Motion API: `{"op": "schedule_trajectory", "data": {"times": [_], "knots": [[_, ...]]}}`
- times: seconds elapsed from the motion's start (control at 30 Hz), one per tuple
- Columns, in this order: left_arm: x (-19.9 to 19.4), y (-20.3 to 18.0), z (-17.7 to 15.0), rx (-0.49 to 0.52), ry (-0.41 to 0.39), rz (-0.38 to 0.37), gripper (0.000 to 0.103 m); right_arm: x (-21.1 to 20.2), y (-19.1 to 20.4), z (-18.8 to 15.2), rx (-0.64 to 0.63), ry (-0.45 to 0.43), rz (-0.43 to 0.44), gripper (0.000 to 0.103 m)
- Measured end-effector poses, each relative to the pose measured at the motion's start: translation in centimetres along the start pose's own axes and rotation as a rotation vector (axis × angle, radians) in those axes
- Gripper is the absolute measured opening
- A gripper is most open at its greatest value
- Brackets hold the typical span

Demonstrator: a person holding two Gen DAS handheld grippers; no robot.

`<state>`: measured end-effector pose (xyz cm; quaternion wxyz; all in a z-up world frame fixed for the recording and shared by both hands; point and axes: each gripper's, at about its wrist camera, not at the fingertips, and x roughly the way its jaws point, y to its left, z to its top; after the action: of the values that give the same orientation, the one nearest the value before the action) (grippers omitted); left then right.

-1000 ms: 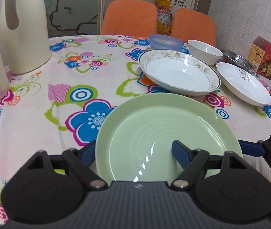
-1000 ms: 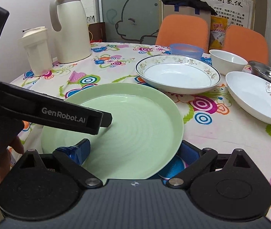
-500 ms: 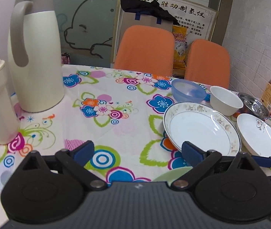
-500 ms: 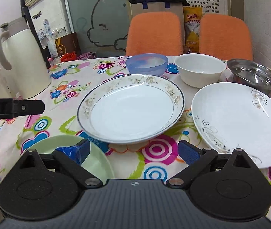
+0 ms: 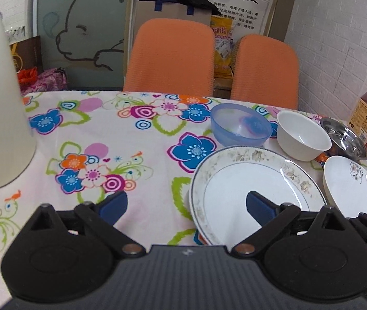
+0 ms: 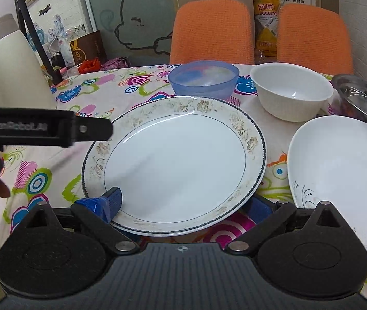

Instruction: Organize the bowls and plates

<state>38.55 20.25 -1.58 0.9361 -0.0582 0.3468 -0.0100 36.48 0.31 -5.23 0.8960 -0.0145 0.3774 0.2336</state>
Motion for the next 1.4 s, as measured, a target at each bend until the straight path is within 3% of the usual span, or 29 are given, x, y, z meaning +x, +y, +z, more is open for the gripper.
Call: {"op": "schedule_trajectory", "data": {"times": [0.2,0.37,0.53,0.57,0.6,0.73,1.13,1.4], "knots": [[3.1,-1.0,0.5,0.036,0.063,-0.015,0.098,0.7,-1.1,1.1,0.014,-0.008,-0.010,0.088],[5.0,-1.5,0.7,0.023,0.111,-0.078,0.098,1.8,-0.2,1.1,-0.094,-0.007,-0.045,0.089],[6.0,-2.2,0.5,0.050,0.118,-0.060,0.098,2.1,-0.5,1.4,-0.115,-0.006,-0.022,0.089],[6.1,-2.4,0.5,0.057,0.120,-0.067,0.097,2.1,-0.4,1.5,-0.113,-0.006,-0.022,0.089],[6.1,-2.6,0.5,0.066,0.122,-0.078,0.089,2.2,-0.4,1.5,-0.111,-0.006,-0.020,0.089],[6.2,-3.1,0.7,0.098,0.133,-0.056,0.088,2.0,-0.3,1.3,-0.109,-0.023,-0.023,0.089],[1.2,-3.5,1.2,0.084,0.059,-0.059,0.088,-2.4,1.1,0.9,-0.111,-0.106,-0.019,0.089],[-6.0,-4.1,-2.6,0.061,0.020,-0.040,0.088,-7.8,4.1,-3.0,-0.107,-0.112,0.005,0.089]]}}
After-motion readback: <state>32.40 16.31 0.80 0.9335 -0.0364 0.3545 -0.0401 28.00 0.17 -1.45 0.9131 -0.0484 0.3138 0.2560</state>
